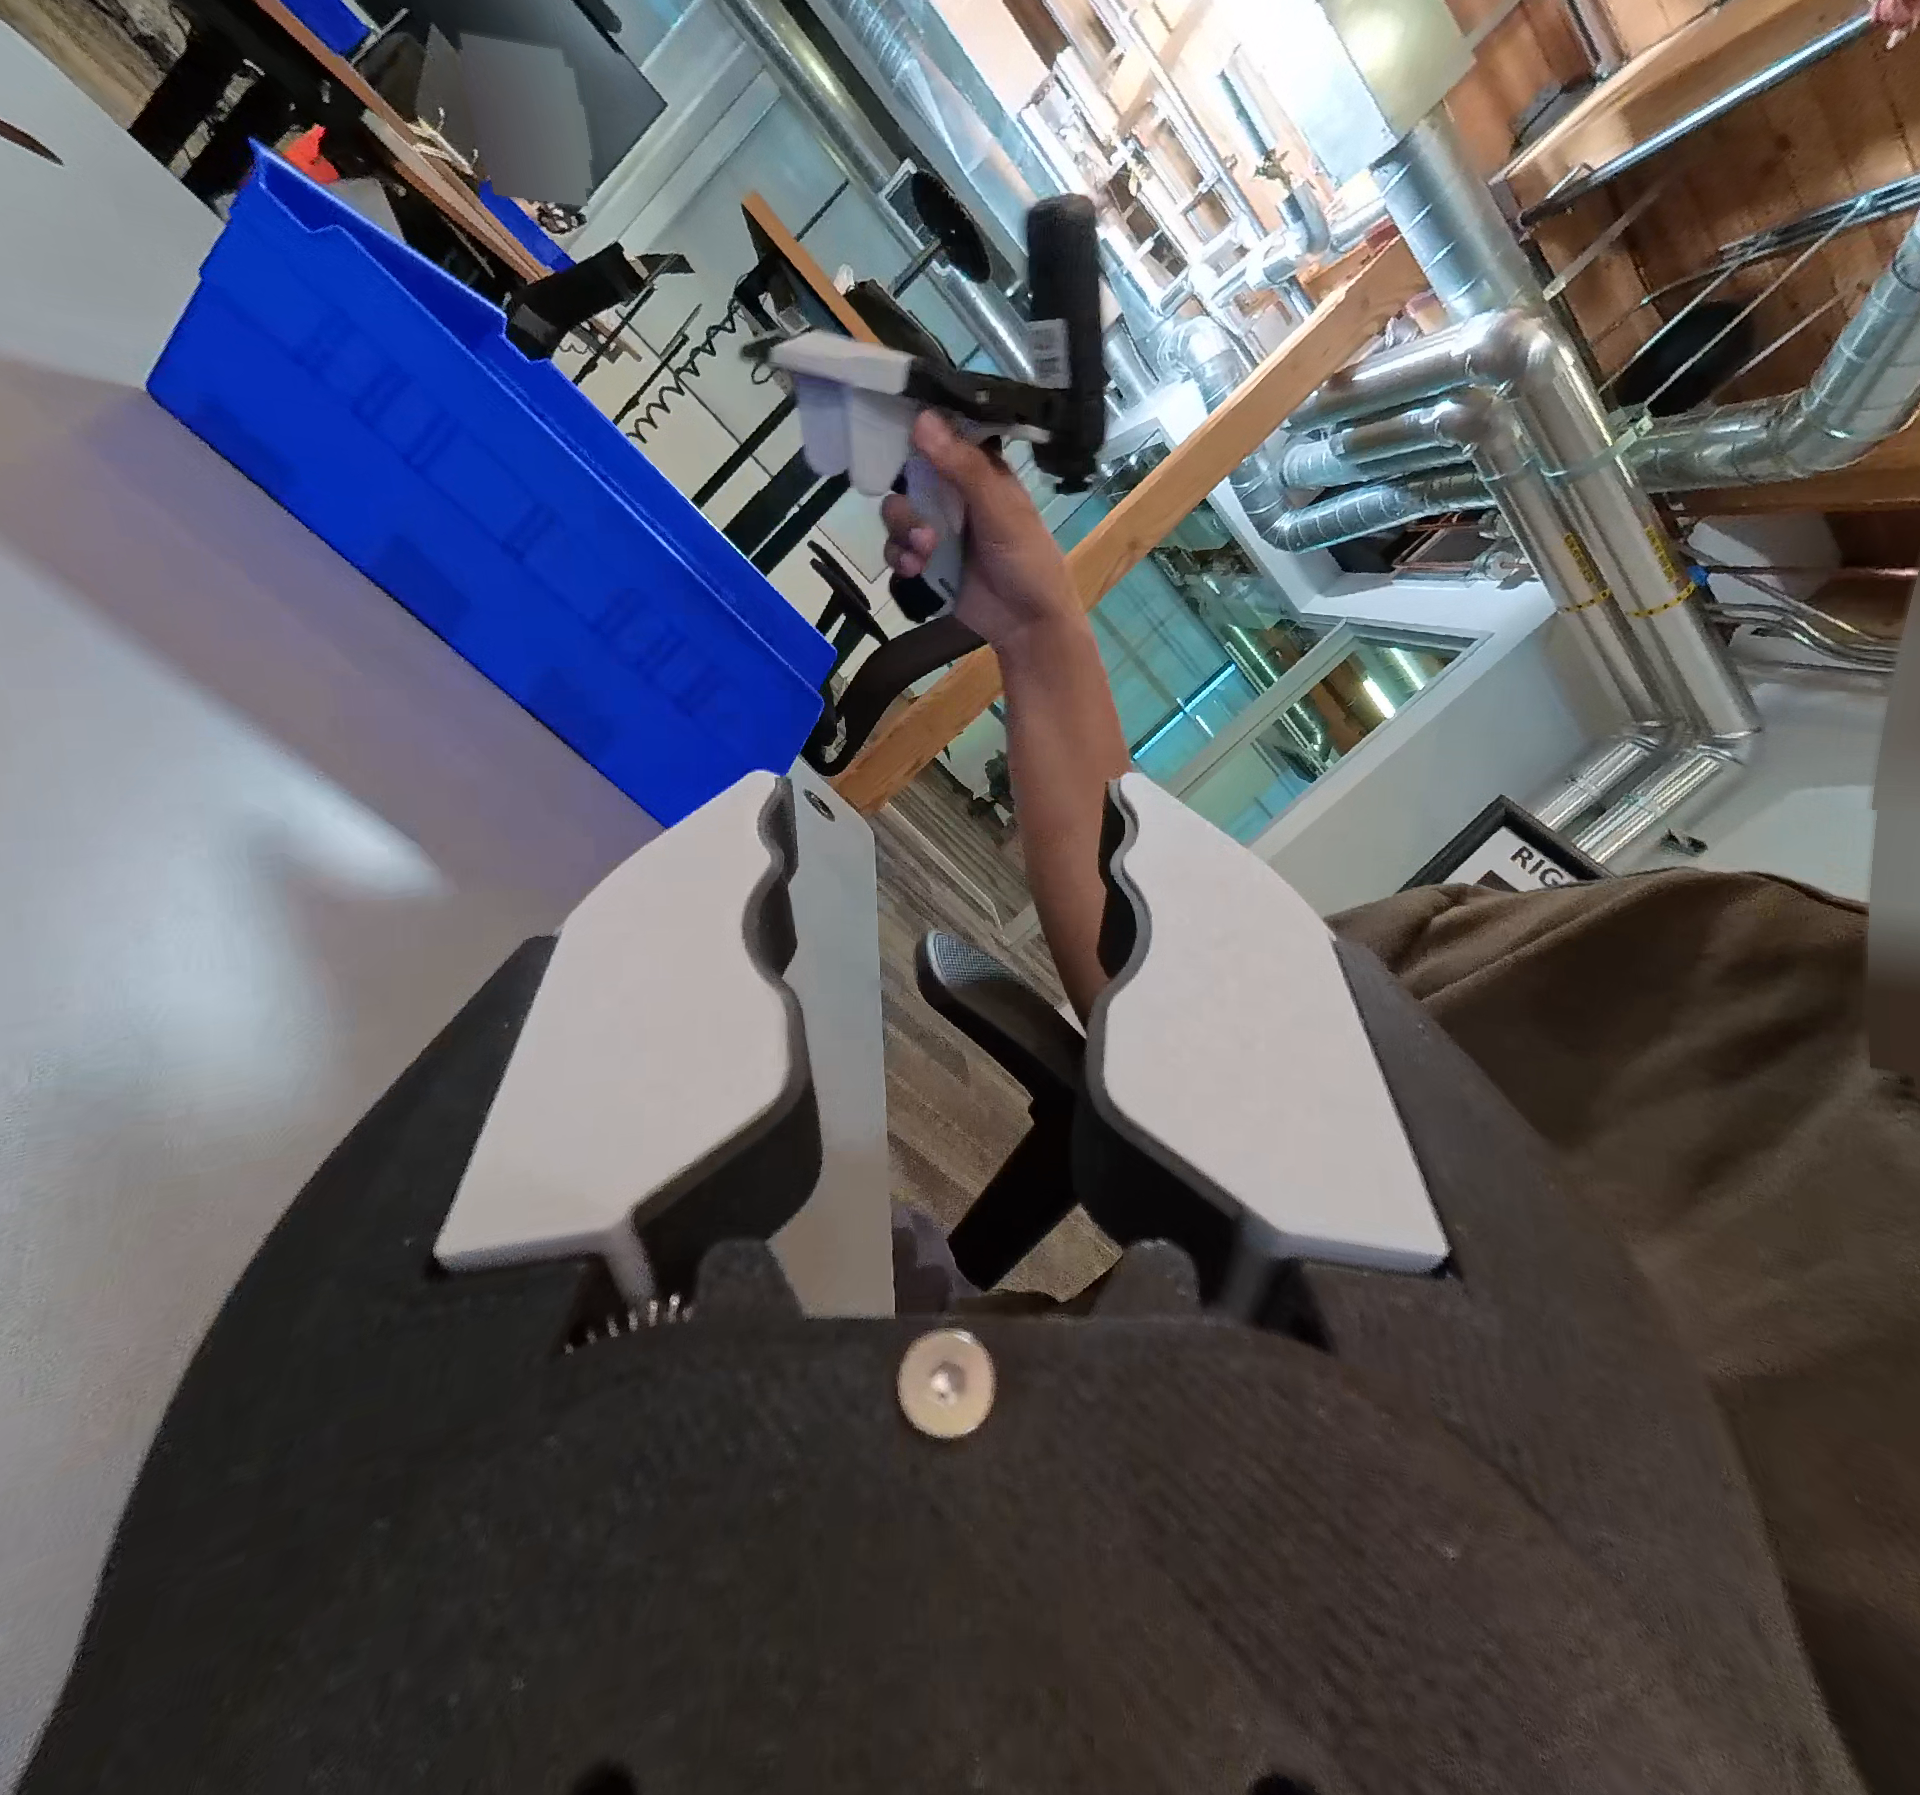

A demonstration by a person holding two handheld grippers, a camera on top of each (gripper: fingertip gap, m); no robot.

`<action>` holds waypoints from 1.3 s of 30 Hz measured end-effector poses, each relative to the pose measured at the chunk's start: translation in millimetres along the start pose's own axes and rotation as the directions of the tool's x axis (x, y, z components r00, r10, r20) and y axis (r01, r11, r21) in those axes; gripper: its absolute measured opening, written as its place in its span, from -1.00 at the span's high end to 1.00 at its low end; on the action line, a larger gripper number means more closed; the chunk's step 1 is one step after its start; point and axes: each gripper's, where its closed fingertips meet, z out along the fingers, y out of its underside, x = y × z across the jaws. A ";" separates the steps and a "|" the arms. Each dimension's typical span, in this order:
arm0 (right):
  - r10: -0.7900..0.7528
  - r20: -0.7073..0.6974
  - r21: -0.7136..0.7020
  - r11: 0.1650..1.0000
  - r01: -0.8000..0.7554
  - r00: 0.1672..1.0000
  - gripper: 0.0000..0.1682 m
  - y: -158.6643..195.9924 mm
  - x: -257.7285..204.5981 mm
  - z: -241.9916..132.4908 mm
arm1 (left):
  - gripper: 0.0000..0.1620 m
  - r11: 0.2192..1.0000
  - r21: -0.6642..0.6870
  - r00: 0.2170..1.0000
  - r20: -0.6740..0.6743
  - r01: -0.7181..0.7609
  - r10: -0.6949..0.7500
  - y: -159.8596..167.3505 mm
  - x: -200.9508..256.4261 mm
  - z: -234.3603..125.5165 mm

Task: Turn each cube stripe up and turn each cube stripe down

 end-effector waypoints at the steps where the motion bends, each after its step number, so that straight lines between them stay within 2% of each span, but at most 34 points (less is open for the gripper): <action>1: -0.075 -0.005 0.089 0.993 0.075 0.997 0.23 -16.4 -15.4 -9.4 | 0.30 1.000 0.000 1.000 -0.002 -0.005 0.005 -1.6 1.3 1.8; 3: -0.244 -0.009 0.275 0.932 0.237 0.970 0.15 -43.1 -55.2 -27.1 | 0.29 1.000 0.013 1.000 -0.014 -0.011 0.012 -7.0 5.6 4.4; 5: -0.358 0.061 0.494 0.822 0.284 0.932 0.11 -55.3 -113.4 -40.4 | 0.29 0.999 0.028 1.000 -0.016 -0.018 0.019 -12.1 6.6 5.4; 7: -0.377 0.153 0.697 0.696 0.171 0.913 0.12 -49.6 -168.0 -48.8 | 0.29 0.999 0.050 1.000 -0.014 -0.007 0.008 -17.8 3.8 6.1; 9: -0.349 0.202 0.771 0.633 0.071 0.915 0.31 -26.9 -202.6 -40.5 | 0.29 0.996 0.085 0.999 -0.024 0.028 -0.026 -25.4 0.5 6.3; 10: -0.323 0.233 0.760 0.649 0.036 0.917 0.37 -10.6 -215.3 -29.0 | 0.30 0.994 0.104 0.999 -0.025 0.040 -0.038 -29.4 -1.6 5.6; 12: -0.264 0.324 0.678 0.734 -0.029 0.908 0.38 23.1 -237.8 -3.6 | 0.33 0.988 0.149 1.000 0.003 0.030 -0.031 -38.5 -8.2 0.8; 15: -0.311 0.367 0.583 0.811 0.044 0.877 0.46 46.1 -266.1 9.8 | 0.37 0.987 0.157 0.998 0.061 -0.044 0.035 -46.4 -16.4 -8.5; 16: -0.324 0.337 0.579 0.812 0.077 0.884 0.58 46.9 -267.8 11.8 | 0.38 0.986 0.148 0.994 0.083 -0.081 0.069 -47.7 -19.0 -11.0; 18: -0.343 0.256 0.615 0.779 0.122 0.904 0.99 43.3 -264.5 10.6 | 0.40 0.979 0.138 0.981 0.143 -0.152 0.132 -51.1 -26.5 -14.9; 20: -0.307 0.133 0.675 0.725 0.141 0.942 1.00 32.6 -250.0 5.9 | 0.61 0.974 0.124 0.975 0.148 -0.187 0.168 -51.5 -27.7 -16.4; 23: -0.269 0.041 0.679 0.714 0.171 0.962 1.00 27.4 -232.3 6.4 | 0.67 0.973 0.101 0.969 0.154 -0.208 0.191 -49.1 -29.2 -16.1; 26: -0.200 0.036 0.653 0.747 0.129 0.979 1.00 25.8 -217.5 9.1 | 0.71 0.964 0.077 0.949 0.211 -0.255 0.234 -47.4 -36.4 -17.3; 30: -0.082 -0.054 0.651 0.753 0.097 0.995 1.00 22.2 -189.1 4.8 | 0.79 0.941 0.047 0.899 0.314 -0.336 0.305 -48.8 -48.8 -21.6; 33: -0.056 -0.061 0.628 0.774 0.082 0.997 1.00 24.0 -181.8 6.2 | 0.86 0.929 0.016 0.878 0.335 -0.369 0.343 -46.8 -51.9 -21.1; 35: -0.041 -0.058 0.626 0.776 0.069 0.997 1.00 24.6 -179.2 6.8 | 1.00 0.918 0.001 0.860 0.351 -0.396 0.371 -46.2 -53.9 -21.8; 39: -0.020 -0.085 0.625 0.778 0.069 0.996 1.00 25.7 -174.4 8.8 | 1.00 0.901 -0.028 0.838 0.357 -0.433 0.414 -45.3 -53.9 -22.0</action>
